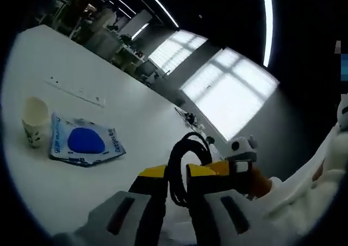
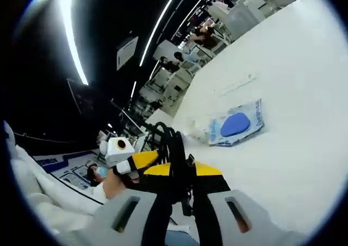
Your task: Arrange the tabletop items into an orderly group along one side of the table until the central work area is clear of visible clutter.
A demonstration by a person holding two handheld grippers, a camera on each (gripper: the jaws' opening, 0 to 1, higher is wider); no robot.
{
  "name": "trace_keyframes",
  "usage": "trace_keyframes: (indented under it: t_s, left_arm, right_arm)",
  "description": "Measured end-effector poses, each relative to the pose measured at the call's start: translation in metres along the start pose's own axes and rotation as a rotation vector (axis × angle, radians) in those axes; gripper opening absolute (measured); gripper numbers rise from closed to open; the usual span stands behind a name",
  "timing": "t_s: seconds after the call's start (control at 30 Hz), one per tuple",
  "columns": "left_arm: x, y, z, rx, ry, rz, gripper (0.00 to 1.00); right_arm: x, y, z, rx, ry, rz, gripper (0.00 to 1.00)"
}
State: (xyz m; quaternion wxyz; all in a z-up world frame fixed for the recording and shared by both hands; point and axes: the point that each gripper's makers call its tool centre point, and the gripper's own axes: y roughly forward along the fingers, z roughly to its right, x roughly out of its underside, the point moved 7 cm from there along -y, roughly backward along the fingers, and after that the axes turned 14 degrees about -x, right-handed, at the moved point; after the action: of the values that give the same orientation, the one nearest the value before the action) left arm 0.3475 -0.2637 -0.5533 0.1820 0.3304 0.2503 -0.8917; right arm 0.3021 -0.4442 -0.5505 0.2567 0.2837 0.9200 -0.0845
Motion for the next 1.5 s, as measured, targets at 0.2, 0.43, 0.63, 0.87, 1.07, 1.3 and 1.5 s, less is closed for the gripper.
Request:
trace_keyframes:
  t_s: [0.2,0.43,0.63,0.87,1.07,1.3,1.5]
  left_arm:
    - [0.011,0.000,-0.001,0.106,-0.106,-0.026,0.62]
    - [0.034,0.003,-0.004,0.176,-0.236,-0.060,0.41]
    - [0.026,0.003,-0.002,0.201,-0.217,-0.049,0.06]
    - [0.015,0.000,-0.004,0.182,-0.325,0.003,0.02]
    - [0.011,-0.001,-0.008,0.131,-0.331,0.024,0.01]
    - [0.010,-0.003,-0.008,0.146,-0.377,0.036,0.01]
    - [0.009,0.002,0.001,0.194,-0.394,0.029,0.01]
  right_arm:
    - [-0.004,-0.004,0.000,-0.031,0.007,0.020,0.10]
    - [-0.007,0.000,-0.006,-0.101,0.058,0.068,0.10]
    - [-0.006,0.002,-0.007,-0.120,0.077,0.077,0.10]
    - [-0.008,0.009,-0.007,-0.086,0.040,0.116,0.13]
    - [-0.009,0.011,-0.005,-0.083,0.032,0.173,0.43]
    - [0.007,0.004,0.006,-0.031,0.061,0.158,0.38]
    - [0.015,0.007,0.015,-0.046,0.154,0.198,0.34]
